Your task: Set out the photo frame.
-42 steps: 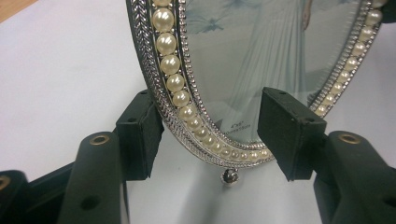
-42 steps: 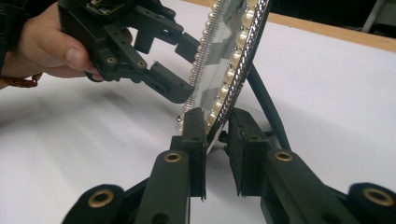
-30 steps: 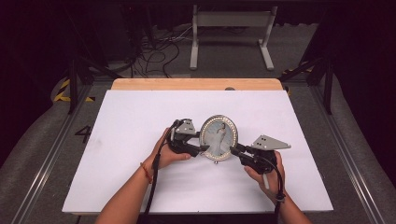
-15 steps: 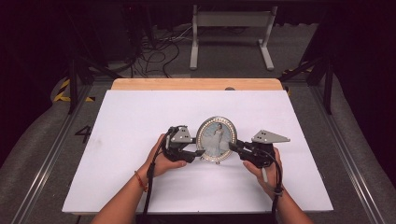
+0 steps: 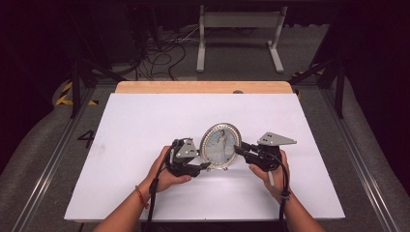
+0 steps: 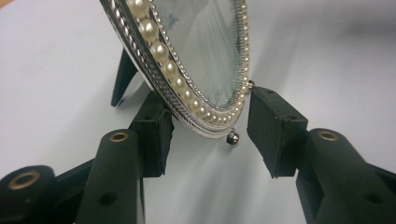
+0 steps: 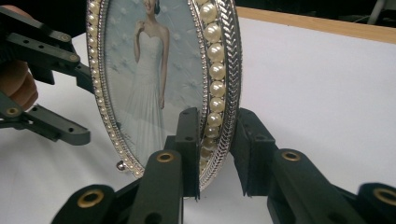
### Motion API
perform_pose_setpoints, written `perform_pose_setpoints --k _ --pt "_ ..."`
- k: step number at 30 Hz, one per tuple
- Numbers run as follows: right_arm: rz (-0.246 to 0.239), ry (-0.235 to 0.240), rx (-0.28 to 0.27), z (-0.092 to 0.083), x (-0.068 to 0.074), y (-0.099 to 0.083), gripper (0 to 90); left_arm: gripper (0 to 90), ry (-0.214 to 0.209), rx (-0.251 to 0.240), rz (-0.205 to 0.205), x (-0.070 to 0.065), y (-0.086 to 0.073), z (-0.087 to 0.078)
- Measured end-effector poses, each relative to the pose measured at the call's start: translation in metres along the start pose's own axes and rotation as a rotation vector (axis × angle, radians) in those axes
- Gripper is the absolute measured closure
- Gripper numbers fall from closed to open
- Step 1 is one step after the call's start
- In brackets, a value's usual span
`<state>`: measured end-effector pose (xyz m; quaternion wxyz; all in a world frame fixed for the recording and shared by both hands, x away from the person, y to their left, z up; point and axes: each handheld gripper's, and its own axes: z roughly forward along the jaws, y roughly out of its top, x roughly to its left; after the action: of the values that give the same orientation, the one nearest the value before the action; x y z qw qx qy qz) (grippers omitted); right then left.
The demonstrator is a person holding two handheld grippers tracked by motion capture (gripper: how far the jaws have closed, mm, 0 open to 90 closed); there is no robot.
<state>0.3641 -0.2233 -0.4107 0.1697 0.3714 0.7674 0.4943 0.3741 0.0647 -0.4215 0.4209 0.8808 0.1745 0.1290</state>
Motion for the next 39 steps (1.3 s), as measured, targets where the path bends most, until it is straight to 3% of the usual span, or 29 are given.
perform_pose_setpoints --k 2,4,8,12,19,23,25,29,30,34,36,39 --pt "-0.011 0.01 -0.003 0.001 0.003 0.001 74.8 60.9 0.021 -0.045 -0.046 0.005 -0.002 -0.003" --pt "-0.023 0.01 -0.005 0.001 0.007 0.001 75.2 67.3 0.003 -0.058 -0.068 0.01 -0.003 -0.004" --pt "-0.031 -0.003 -0.008 -0.001 0.011 0.0 76.1 66.7 0.017 -0.047 -0.04 0.01 0.0 -0.003" --pt "-0.03 -0.006 -0.008 -0.006 0.013 -0.002 77.2 66.9 0.007 -0.051 -0.059 0.014 0.0 -0.002" --pt "-0.044 -0.008 -0.005 -0.006 0.014 -0.002 76.6 67.2 0.019 -0.042 -0.051 0.013 -0.002 -0.003" --pt "-0.088 -0.048 0.017 -0.007 0.017 -0.001 70.4 54.7 0.064 -0.054 -0.034 0.01 -0.006 -0.01" --pt "-0.157 -0.107 0.014 -0.014 0.021 0.002 68.6 52.7 0.095 -0.061 -0.007 0.007 -0.008 -0.018" --pt "-0.191 -0.078 0.026 -0.031 0.023 0.0 63.2 43.3 0.127 -0.066 0.032 -0.003 -0.022 -0.039" --pt "-0.191 -0.078 0.026 -0.031 0.023 0.0 63.2 42.2 0.127 -0.066 0.032 -0.003 -0.022 -0.039" --pt "-0.266 -0.064 0.08 -0.046 0.023 -0.018 53.9 36.7 0.131 -0.051 0.026 -0.008 -0.045 -0.056" --pt "-0.264 -0.077 0.089 -0.051 0.02 -0.026 51.8 34.0 0.148 -0.041 0.029 -0.009 -0.053 -0.063" --pt "-0.259 -0.097 0.102 -0.057 0.013 -0.034 49.1 26.4 0.166 -0.042 -0.009 -0.012 -0.064 -0.072"
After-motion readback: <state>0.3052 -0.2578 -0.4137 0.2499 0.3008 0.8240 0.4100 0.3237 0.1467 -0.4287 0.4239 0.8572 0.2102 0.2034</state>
